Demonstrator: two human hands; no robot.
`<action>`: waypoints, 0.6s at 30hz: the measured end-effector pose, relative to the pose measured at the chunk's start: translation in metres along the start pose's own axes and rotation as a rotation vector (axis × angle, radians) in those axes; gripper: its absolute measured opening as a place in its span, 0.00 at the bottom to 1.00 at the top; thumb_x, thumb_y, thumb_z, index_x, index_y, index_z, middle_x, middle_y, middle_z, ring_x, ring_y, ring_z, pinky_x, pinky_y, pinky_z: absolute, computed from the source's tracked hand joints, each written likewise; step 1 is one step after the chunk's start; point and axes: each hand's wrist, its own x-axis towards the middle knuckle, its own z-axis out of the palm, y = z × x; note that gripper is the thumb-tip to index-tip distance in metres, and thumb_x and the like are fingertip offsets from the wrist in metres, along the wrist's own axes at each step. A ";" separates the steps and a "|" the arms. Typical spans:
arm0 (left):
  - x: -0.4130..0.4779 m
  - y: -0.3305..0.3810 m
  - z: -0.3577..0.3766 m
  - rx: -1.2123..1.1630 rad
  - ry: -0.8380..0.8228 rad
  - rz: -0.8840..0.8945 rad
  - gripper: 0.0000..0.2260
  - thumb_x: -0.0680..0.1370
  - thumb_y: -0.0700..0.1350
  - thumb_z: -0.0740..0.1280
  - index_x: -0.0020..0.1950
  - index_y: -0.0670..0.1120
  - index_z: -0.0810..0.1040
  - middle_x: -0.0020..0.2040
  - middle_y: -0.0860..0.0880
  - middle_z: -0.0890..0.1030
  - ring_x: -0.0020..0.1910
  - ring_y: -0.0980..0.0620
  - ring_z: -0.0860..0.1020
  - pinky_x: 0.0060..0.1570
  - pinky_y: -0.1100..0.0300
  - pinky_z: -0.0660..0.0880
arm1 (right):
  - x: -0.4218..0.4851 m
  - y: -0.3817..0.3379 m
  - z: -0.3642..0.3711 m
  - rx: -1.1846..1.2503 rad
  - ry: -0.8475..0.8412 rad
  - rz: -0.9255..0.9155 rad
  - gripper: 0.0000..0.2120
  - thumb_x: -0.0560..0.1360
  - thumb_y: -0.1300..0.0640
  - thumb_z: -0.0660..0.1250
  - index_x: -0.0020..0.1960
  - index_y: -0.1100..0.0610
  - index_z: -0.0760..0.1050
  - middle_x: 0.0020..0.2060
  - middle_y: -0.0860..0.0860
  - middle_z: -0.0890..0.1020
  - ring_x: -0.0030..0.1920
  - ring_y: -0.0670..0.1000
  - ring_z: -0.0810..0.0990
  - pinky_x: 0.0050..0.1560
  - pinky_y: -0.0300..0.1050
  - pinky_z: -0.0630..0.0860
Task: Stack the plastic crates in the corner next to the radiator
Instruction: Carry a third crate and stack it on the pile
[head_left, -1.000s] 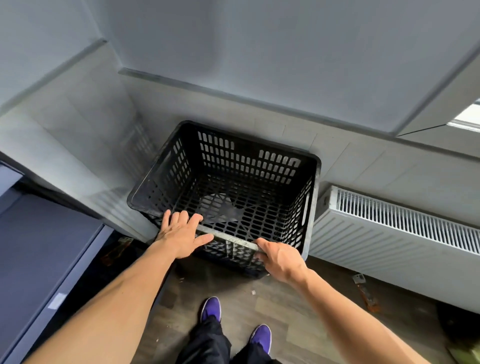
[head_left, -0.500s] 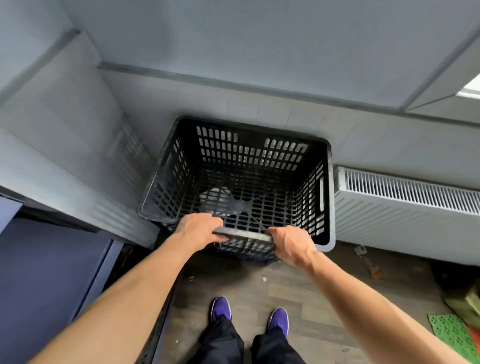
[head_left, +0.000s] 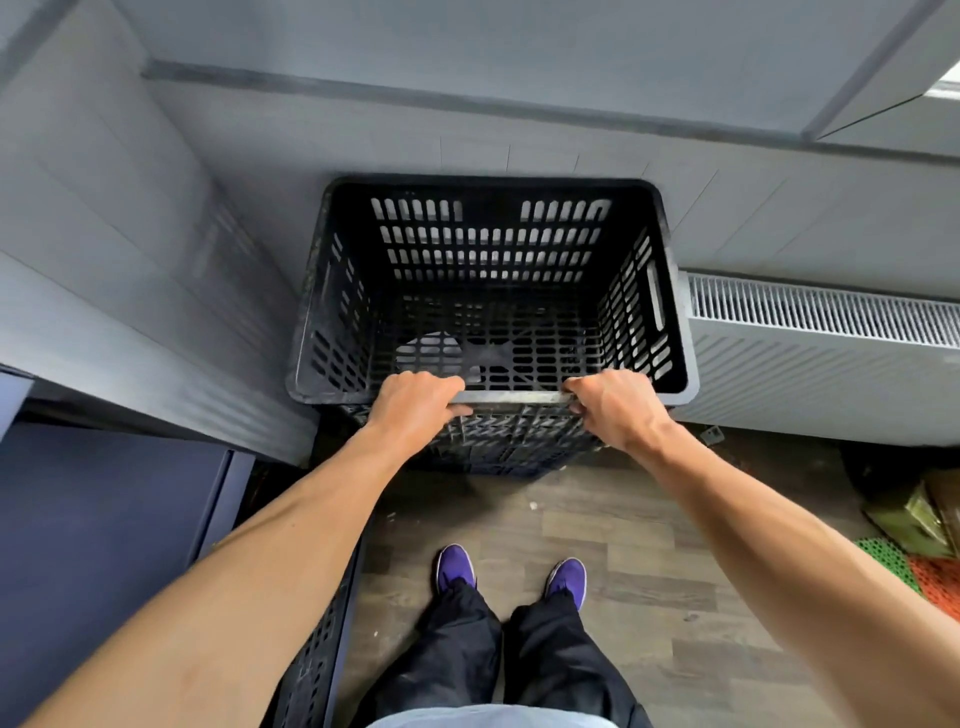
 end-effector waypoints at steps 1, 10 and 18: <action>0.000 0.002 0.005 0.006 0.005 0.005 0.14 0.80 0.57 0.62 0.56 0.48 0.78 0.40 0.49 0.84 0.40 0.47 0.82 0.36 0.56 0.73 | -0.002 0.001 0.001 -0.006 -0.021 -0.007 0.08 0.78 0.56 0.64 0.57 0.53 0.76 0.44 0.54 0.84 0.46 0.58 0.84 0.44 0.50 0.79; 0.004 0.002 0.020 0.056 0.009 0.047 0.16 0.81 0.58 0.60 0.60 0.49 0.76 0.42 0.49 0.84 0.41 0.45 0.82 0.38 0.55 0.76 | -0.011 0.012 0.003 0.105 -0.133 0.010 0.14 0.78 0.53 0.67 0.63 0.53 0.75 0.50 0.55 0.84 0.51 0.57 0.82 0.49 0.49 0.77; -0.020 -0.051 0.004 0.083 -0.074 0.005 0.14 0.79 0.60 0.62 0.51 0.50 0.76 0.40 0.51 0.81 0.42 0.46 0.80 0.38 0.55 0.73 | -0.006 -0.002 0.009 0.107 -0.102 0.031 0.18 0.75 0.47 0.70 0.62 0.49 0.76 0.48 0.52 0.85 0.50 0.56 0.83 0.48 0.50 0.79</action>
